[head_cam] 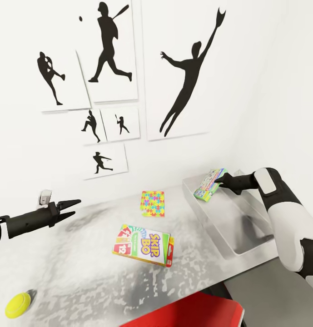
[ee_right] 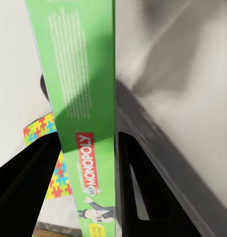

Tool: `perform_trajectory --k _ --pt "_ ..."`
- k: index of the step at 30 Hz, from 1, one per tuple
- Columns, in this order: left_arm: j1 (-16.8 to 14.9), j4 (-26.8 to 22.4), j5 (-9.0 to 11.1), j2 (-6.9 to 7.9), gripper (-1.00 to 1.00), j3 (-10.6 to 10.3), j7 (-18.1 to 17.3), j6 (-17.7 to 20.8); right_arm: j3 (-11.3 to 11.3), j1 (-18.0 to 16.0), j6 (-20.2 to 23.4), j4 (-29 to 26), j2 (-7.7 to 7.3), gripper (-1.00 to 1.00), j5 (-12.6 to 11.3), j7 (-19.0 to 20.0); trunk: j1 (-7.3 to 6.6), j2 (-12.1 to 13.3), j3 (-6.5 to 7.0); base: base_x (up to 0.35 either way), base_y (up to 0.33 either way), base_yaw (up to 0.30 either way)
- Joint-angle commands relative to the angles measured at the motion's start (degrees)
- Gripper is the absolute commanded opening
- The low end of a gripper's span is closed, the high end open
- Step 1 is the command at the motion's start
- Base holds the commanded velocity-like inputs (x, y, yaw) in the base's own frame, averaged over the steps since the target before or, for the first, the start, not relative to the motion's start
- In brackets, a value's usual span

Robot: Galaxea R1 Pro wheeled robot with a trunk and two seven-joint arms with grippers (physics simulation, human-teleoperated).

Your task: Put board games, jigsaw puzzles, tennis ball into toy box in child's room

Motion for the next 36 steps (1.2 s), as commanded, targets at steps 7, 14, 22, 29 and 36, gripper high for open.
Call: perform_trajectory --k 7,14,22,29,36 --pt "-0.09 0.02 -0.54 0.0 1.0 0.07 -0.57 0.14 -0.21 0.0 -1.16 -0.43 -0.16 -1.0 -0.35 -0.38 0.03 -0.12 -0.15 0.0 0.0 0.0" --pt "-0.09 0.02 -0.54 0.0 1.0 0.02 -0.57 0.13 0.02 0.17 -3.63 -0.46 -0.11 -1.0 -0.3 -0.37 0.03 -0.12 -0.15 0.0 0.0 0.0" --pt "-0.09 0.02 -0.56 0.0 1.0 0.01 -0.57 0.15 0.53 0.22 -4.28 -0.45 0.37 -1.0 0.24 -0.38 0.03 -0.12 -0.15 0.0 0.0 0.0" --pt "-0.08 0.02 -0.6 0.0 1.0 0.02 -0.57 0.15 0.51 0.3 -4.11 -0.26 0.45 -1.0 0.3 -0.44 0.03 -0.12 -0.15 0.0 0.0 0.0" --pt "-0.09 0.02 -0.55 0.0 1.0 0.0 -0.57 0.16 0.63 0.31 -3.82 -0.36 0.38 -1.0 0.28 -0.39 0.03 -0.12 -0.15 0.0 0.0 0.0"
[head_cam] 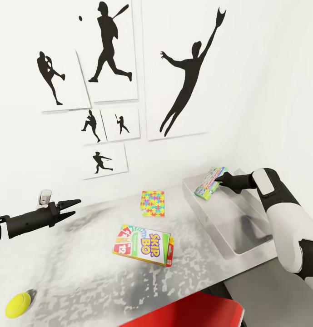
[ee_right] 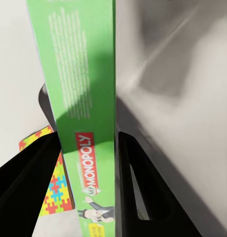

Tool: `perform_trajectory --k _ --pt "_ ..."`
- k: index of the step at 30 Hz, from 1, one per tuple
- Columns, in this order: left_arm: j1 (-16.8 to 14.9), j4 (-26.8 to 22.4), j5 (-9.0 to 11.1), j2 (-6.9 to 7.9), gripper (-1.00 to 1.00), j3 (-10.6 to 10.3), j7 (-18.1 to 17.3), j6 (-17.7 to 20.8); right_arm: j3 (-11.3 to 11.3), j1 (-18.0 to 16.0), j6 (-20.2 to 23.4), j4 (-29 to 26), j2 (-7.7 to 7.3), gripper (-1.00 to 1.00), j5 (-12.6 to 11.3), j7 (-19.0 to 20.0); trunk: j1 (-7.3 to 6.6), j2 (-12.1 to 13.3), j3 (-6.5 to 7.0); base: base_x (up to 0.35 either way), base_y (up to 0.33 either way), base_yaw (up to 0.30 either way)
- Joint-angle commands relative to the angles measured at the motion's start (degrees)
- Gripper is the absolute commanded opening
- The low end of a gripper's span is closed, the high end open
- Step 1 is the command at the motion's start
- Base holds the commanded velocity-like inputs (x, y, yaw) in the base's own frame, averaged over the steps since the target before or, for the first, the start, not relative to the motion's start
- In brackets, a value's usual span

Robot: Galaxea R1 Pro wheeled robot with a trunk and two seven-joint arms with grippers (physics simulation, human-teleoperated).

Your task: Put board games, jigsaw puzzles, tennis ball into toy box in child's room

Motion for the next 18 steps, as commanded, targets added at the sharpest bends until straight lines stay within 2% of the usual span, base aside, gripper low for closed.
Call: perform_trajectory --k 1,13,18 --pt "-0.06 0.02 -0.54 0.0 1.0 0.05 -0.57 0.2 -0.13 -0.05 0.22 -0.04 0.01 -1.0 -0.42 -0.35 0.03 -0.11 -0.11 0.0 0.0 0.0" --pt "-0.06 0.02 -0.54 0.0 1.0 0.06 -0.57 0.21 -0.28 -0.05 0.38 0.08 0.17 -1.0 -0.45 -0.41 0.03 -0.11 0.12 0.0 0.0 0.0" --pt "-0.06 0.02 -0.54 0.0 1.0 0.08 -0.57 0.2 -0.28 -0.05 0.4 0.11 0.18 -1.0 -0.5 -0.43 0.03 -0.11 -0.19 0.0 0.0 0.0"
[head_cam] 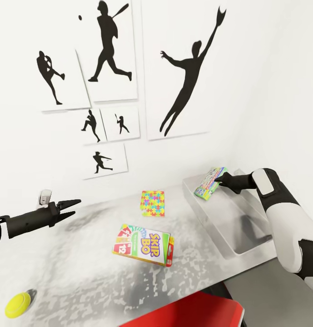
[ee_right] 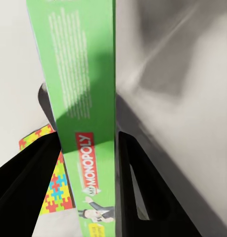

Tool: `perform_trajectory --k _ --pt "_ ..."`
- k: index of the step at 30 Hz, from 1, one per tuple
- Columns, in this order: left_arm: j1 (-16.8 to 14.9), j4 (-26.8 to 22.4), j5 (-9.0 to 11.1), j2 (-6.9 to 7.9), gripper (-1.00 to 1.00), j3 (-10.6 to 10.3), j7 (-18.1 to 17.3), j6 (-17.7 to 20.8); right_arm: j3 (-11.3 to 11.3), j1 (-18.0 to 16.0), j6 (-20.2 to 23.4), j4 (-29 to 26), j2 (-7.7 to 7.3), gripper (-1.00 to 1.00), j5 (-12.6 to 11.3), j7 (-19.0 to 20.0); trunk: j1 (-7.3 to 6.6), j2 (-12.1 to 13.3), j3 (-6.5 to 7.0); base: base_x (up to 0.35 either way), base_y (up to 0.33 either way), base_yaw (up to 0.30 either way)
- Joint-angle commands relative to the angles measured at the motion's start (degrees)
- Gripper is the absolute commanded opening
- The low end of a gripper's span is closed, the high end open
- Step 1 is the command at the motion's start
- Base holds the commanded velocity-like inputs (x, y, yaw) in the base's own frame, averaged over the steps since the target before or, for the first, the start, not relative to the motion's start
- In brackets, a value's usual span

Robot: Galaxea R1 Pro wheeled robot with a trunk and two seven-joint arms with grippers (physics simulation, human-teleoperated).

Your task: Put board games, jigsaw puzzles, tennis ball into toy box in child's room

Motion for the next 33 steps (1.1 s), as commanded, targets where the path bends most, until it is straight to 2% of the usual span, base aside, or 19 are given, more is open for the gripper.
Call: perform_trajectory --k 1,17,33 --pt "-0.06 0.02 -0.53 0.0 1.0 0.06 -0.57 0.19 -0.14 -0.05 0.22 -0.03 0.02 -1.0 -0.44 -0.35 0.03 -0.12 -0.2 0.0 0.0 0.0" --pt "-0.06 0.02 -0.55 0.0 1.0 0.05 -0.57 0.17 -0.16 -0.05 0.23 -0.06 -0.06 -1.0 -0.51 -0.28 0.03 -0.12 -1.64 0.0 0.0 0.0" --pt "-0.06 0.02 -0.62 0.0 1.0 0.03 -0.57 0.21 -0.66 -0.05 0.46 -0.02 -0.07 -1.0 -1.22 -0.11 0.03 -0.12 -1.75 0.0 0.0 0.0"
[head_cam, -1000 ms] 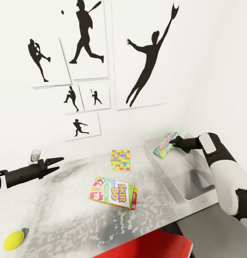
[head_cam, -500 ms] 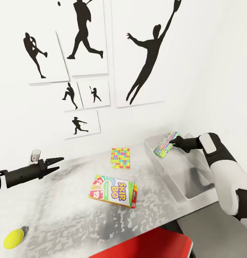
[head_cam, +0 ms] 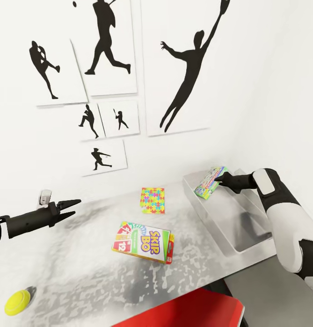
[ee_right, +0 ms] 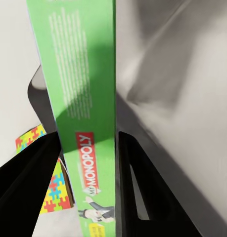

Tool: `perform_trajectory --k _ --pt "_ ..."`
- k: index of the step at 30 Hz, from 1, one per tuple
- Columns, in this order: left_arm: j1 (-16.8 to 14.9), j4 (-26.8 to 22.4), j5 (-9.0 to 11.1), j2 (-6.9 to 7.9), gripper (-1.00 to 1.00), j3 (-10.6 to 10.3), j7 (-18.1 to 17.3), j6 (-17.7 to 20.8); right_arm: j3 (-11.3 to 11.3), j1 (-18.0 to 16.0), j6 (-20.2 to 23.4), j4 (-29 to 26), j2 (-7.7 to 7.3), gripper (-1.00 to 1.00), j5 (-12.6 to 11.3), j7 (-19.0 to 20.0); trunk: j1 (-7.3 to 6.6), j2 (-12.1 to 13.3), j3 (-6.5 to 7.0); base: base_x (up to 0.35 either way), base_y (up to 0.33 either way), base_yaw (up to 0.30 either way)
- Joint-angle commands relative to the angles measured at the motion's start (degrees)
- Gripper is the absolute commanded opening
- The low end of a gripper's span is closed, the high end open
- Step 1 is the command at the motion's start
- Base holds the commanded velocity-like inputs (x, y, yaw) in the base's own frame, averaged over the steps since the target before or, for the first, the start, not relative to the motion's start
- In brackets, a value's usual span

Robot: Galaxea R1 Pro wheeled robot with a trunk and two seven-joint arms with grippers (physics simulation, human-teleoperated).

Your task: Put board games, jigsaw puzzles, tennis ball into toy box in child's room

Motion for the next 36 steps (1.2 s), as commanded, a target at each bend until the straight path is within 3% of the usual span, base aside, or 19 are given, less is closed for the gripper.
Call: perform_trajectory --k 1,5,6,25,36 --pt "-0.05 0.02 -0.53 0.0 1.0 0.05 -0.57 0.2 -0.14 -0.05 0.26 -0.03 0.02 -1.0 -0.35 -0.27 0.03 -0.11 -0.11 0.0 0.0 0.0" --pt "-0.05 0.02 -0.51 0.0 1.0 0.05 -0.57 0.2 -0.15 -0.05 0.33 0.09 0.03 -1.0 -0.36 -0.1 0.03 -0.11 -0.11 0.0 0.0 0.0" --pt "-0.05 0.02 -0.49 0.0 1.0 0.05 -0.57 0.22 -0.15 -0.05 0.35 0.11 0.06 1.0 -0.33 -0.09 0.03 -0.11 -0.11 0.0 0.0 0.0" --pt "-0.05 0.02 -0.49 0.08 1.0 0.13 -0.57 0.24 -0.17 -0.14 0.62 -0.1 -0.32 1.0 -0.28 0.02 0.03 -0.11 -0.11 0.0 0.0 0.0" --pt "-0.05 0.02 -0.43 0.01 1.0 1.58 -0.73 0.25 -0.22 0.1 0.74 -0.86 -0.61 1.0 -0.45 0.18 0.03 -0.11 0.39 0.0 0.0 -0.053"
